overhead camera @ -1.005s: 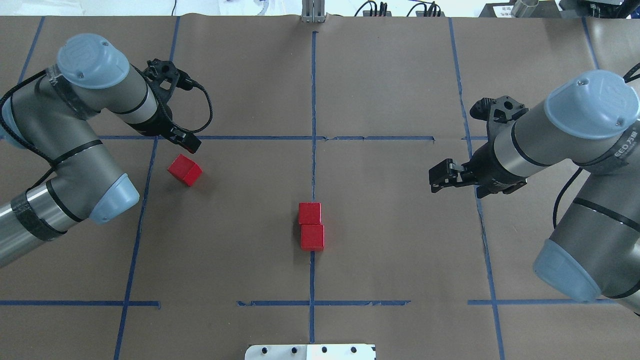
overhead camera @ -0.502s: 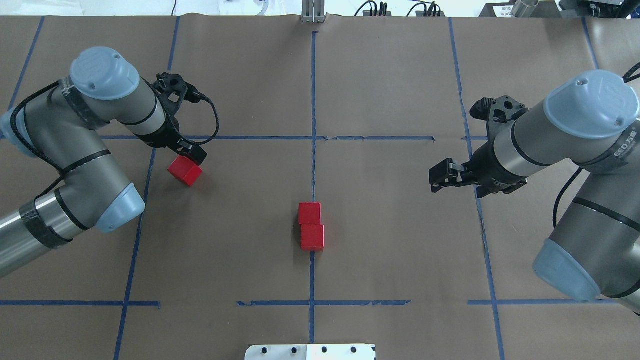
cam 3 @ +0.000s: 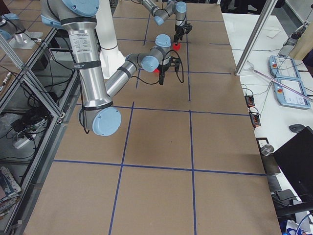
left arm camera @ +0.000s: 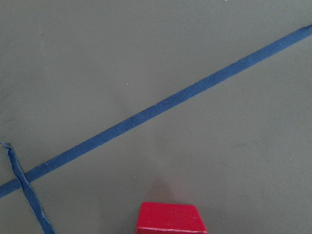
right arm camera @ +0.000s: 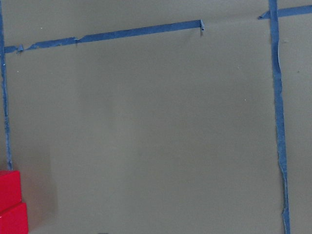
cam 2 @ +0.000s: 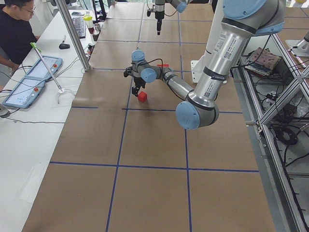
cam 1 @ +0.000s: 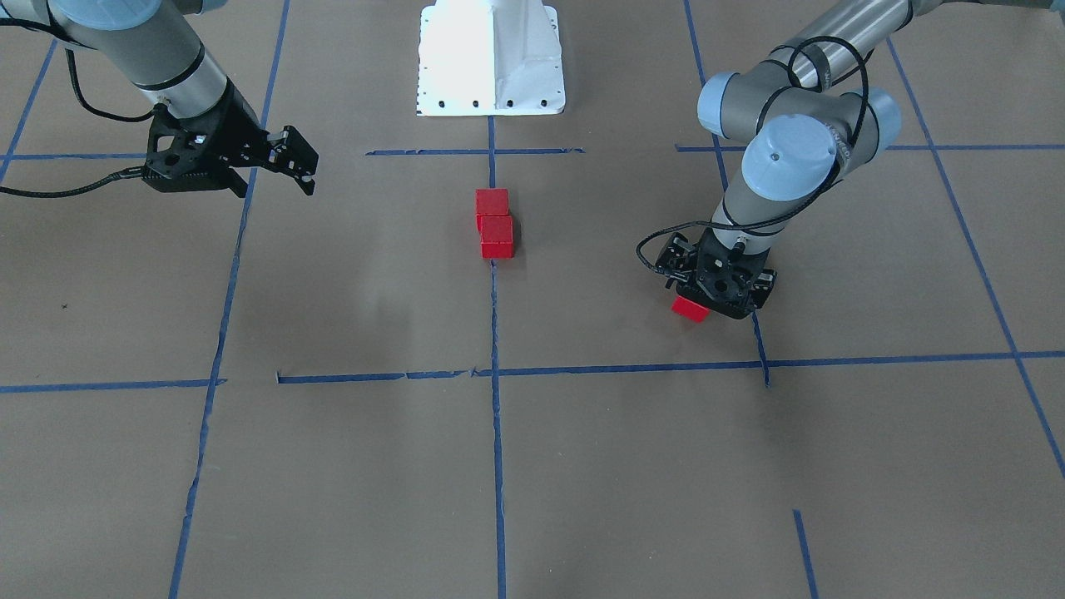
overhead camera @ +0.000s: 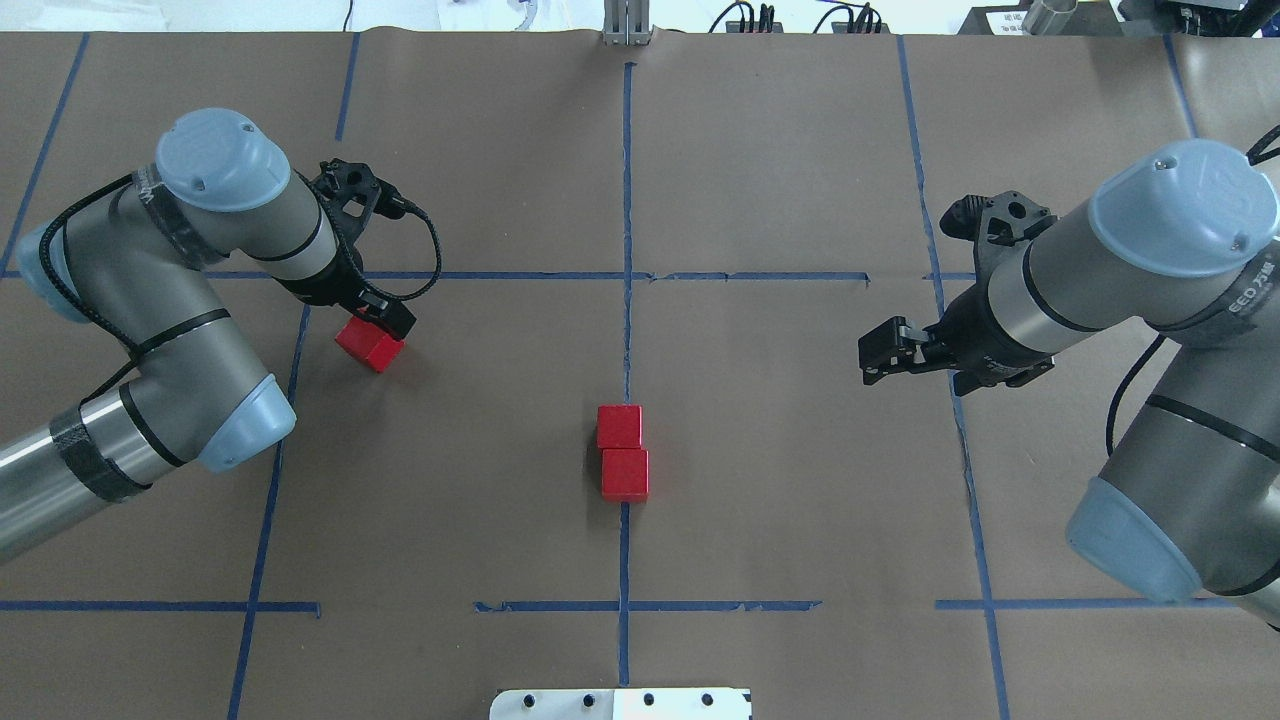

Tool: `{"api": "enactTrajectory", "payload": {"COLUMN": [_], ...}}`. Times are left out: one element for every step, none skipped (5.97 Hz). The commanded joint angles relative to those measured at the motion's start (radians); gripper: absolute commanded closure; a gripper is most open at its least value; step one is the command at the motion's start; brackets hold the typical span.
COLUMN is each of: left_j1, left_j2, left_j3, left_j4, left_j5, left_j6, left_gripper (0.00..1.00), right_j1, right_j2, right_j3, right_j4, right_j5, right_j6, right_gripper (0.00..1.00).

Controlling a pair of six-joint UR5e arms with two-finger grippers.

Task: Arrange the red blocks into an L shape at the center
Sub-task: 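Lower the left gripper and grasp the last red cube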

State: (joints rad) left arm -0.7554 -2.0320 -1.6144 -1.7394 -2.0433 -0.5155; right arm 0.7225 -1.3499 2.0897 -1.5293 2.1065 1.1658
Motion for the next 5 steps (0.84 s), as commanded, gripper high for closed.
{"api": "enactTrajectory", "payload": {"left_j1": [0.016, 0.021, 0.024, 0.025, 0.03], "left_j2": [0.001, 0.001, 0.001, 0.001, 0.001], "left_j3": [0.014, 0.027, 0.033, 0.042, 0.05], "left_j4": [-0.023, -0.026, -0.026, -0.026, -0.028], "left_j5": [0.0, 0.0, 0.0, 0.002, 0.002], "left_j6": [-0.004, -0.005, 0.002, 0.003, 0.003], "left_gripper": [0.0, 0.0, 0.0, 0.0, 0.0], "right_j1": [0.0, 0.002, 0.0, 0.002, 0.002], "right_j2": [-0.002, -0.002, -0.002, -0.003, -0.003], "right_j3": [0.0, 0.001, 0.001, 0.003, 0.003], "right_j4": [0.0, 0.0, 0.0, 0.0, 0.0], "right_j5": [0.0, 0.0, 0.0, 0.0, 0.0], "right_j6": [0.0, 0.0, 0.0, 0.002, 0.002], "right_gripper": [0.0, 0.0, 0.0, 0.0, 0.0]}}
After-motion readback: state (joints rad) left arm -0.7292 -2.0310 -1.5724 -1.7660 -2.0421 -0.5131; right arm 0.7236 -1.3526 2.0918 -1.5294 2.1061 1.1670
